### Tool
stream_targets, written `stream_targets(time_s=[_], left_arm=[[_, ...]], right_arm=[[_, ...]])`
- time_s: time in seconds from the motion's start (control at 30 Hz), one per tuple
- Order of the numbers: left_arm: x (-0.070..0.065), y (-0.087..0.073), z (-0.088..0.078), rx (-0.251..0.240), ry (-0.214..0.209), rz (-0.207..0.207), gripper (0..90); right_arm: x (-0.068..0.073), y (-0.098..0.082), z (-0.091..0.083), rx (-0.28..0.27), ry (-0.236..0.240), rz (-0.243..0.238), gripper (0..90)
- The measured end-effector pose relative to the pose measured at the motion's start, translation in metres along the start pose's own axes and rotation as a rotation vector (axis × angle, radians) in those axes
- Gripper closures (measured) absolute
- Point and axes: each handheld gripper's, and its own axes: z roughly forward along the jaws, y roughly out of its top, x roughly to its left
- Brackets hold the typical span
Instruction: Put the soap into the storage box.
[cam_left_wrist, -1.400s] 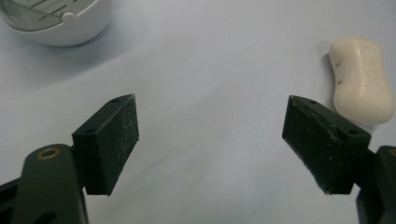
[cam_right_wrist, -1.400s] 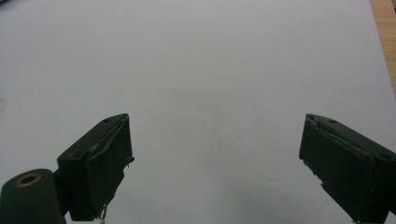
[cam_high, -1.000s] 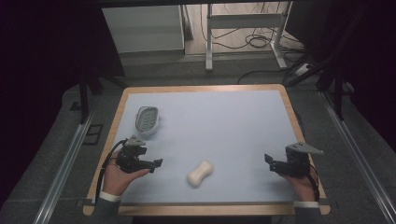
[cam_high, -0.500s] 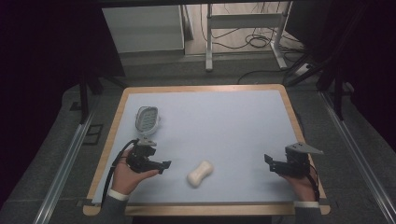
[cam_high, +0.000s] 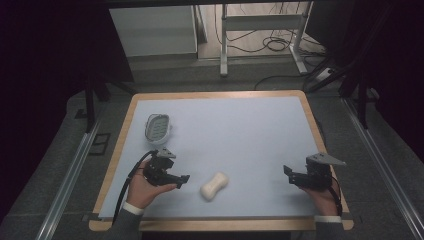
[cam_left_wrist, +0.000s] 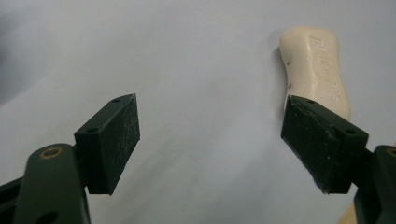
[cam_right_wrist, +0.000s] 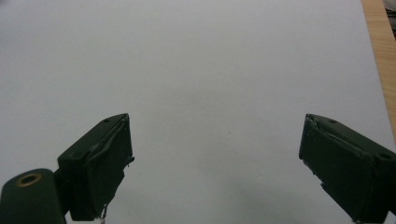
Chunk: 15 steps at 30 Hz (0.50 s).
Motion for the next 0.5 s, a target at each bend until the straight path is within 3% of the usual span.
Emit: stream_targets(time_s=[0.5], left_arm=[[-0.027, 0.021, 0.022, 0.050, -0.023, 0.061, 21.1]], right_arm=[[0.000, -0.001, 0.002, 0.010, -0.001, 0.004, 9.5]])
